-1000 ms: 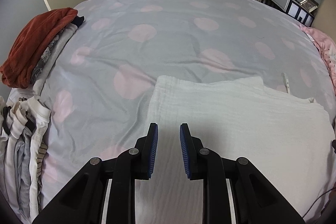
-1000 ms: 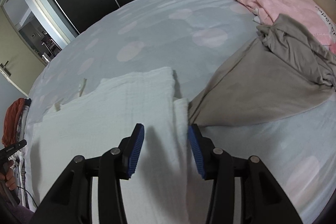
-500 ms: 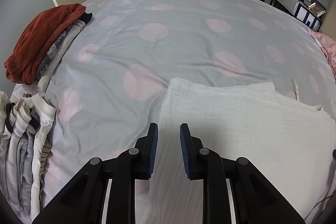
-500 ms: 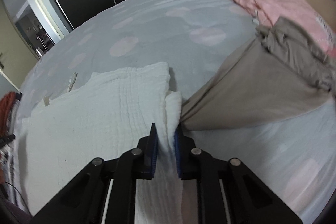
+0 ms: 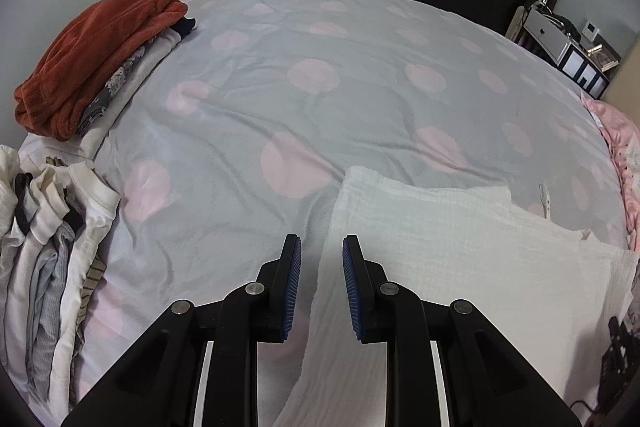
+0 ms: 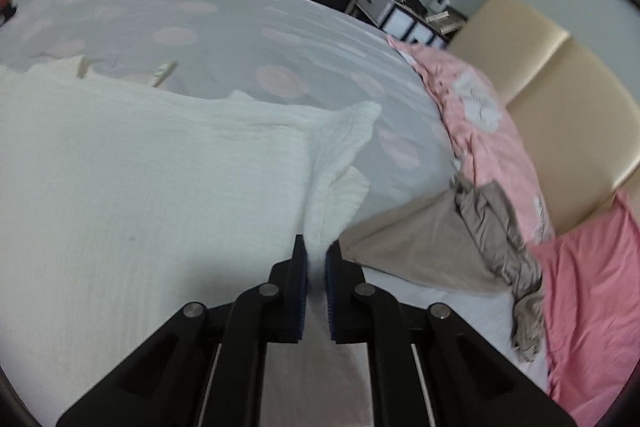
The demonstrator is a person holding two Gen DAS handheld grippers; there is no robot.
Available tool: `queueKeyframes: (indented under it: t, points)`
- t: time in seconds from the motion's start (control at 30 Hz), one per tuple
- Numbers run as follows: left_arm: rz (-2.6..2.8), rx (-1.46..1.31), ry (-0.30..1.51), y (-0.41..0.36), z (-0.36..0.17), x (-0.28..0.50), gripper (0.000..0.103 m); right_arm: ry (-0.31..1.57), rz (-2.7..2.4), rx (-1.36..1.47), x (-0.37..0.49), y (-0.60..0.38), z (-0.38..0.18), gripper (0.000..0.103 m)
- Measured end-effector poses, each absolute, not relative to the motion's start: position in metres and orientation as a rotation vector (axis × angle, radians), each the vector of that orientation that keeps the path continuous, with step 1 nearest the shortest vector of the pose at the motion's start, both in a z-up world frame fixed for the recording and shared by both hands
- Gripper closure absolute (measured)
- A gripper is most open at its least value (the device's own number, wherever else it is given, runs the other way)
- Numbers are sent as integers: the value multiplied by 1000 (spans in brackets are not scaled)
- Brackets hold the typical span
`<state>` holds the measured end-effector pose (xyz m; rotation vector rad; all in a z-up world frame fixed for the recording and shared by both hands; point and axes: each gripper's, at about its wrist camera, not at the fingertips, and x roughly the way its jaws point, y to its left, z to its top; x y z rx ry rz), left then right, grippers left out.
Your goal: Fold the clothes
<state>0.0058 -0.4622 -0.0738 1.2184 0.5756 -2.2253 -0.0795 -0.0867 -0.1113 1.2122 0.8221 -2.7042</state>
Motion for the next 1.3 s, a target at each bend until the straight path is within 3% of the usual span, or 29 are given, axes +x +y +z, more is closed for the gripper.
queueKeyframes:
  t: [0.13, 0.43, 0.57, 1.0, 1.3]
  points:
    - [-2225, 1195, 583, -468, -69, 13, 80, 707, -2683, 1235, -77, -100, -98, 97]
    - [-2223, 1198, 564, -482, -64, 33, 80, 143, -2491, 1302, -84, -112, -38, 97]
    - [-2211, 1189, 516, -484, -64, 42, 80, 74, -2409, 1296, -85, -141, -21, 97]
    - [-2180, 1213, 793, -527, -79, 67, 80, -11, -2184, 1345, -82, -282, -16, 97]
    - [-2132, 1216, 872, -544, -92, 71, 80, -4, -2093, 1352, -77, -364, -29, 97]
